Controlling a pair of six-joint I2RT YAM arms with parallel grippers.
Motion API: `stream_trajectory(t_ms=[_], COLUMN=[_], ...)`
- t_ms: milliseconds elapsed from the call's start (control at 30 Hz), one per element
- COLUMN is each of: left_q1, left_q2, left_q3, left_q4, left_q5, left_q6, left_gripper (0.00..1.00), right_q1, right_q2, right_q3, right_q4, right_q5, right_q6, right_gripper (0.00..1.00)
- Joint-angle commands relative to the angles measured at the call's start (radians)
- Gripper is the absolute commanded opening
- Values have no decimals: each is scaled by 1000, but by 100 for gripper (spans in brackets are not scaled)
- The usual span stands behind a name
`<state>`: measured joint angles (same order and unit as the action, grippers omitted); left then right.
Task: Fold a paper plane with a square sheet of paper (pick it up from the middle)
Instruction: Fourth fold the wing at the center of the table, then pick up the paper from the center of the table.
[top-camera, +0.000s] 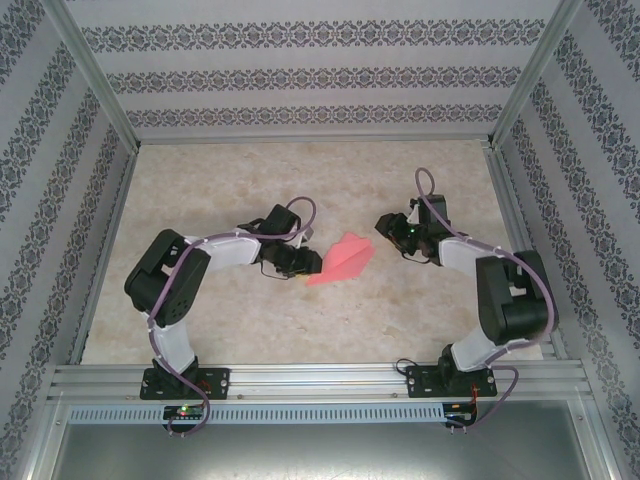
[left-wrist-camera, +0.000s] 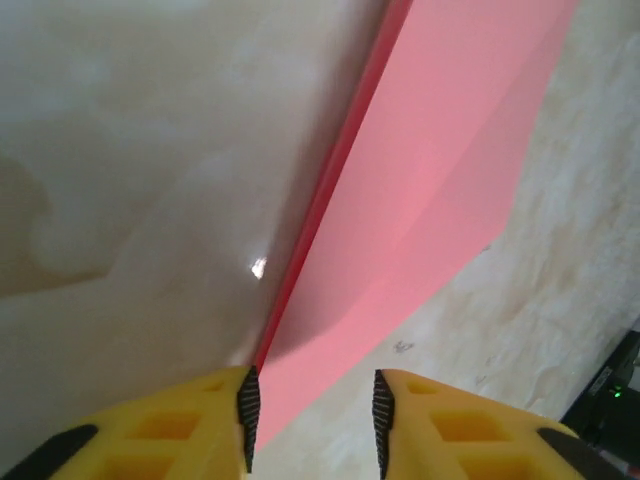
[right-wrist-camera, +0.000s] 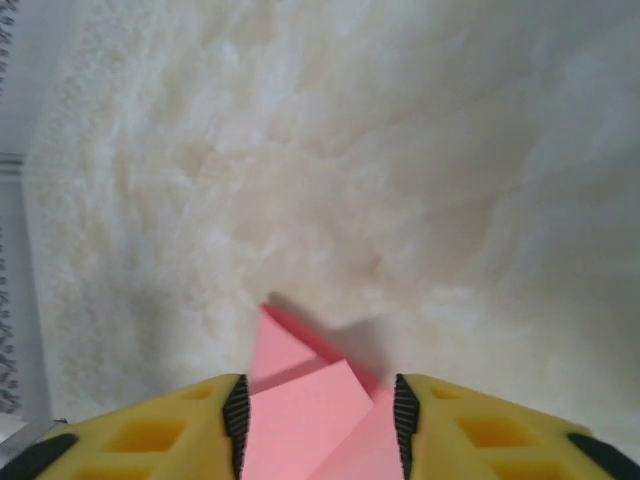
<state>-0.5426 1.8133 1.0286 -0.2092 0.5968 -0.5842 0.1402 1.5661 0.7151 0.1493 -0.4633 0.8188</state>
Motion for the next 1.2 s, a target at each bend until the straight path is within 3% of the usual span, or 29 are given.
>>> stream_trajectory(t_ms=[0, 67, 200, 533, 1167], left_q1=[16, 35, 72, 160, 220], left_q2=[-87, -120, -172, -251, -266], left_q3=[42, 46, 29, -33, -99], left_q4=[-48, -77, -103, -93, -12], left_q5=[-111, -191, -308, -316, -201], left_q6=[-9, -8, 10, 25, -32], left_gripper=[55, 67, 81, 100, 100], right_q1=[55, 90, 160, 258, 311], right_q2=[-54, -78, -59, 44, 185], right_q3=[-59, -84, -90, -62, -48], right_q4=[-27, -31, -30, 88, 364], right_q5=[44, 83, 115, 128, 57], right_q6=[54, 109, 205, 307, 366], right_gripper=[53, 57, 60, 56, 35])
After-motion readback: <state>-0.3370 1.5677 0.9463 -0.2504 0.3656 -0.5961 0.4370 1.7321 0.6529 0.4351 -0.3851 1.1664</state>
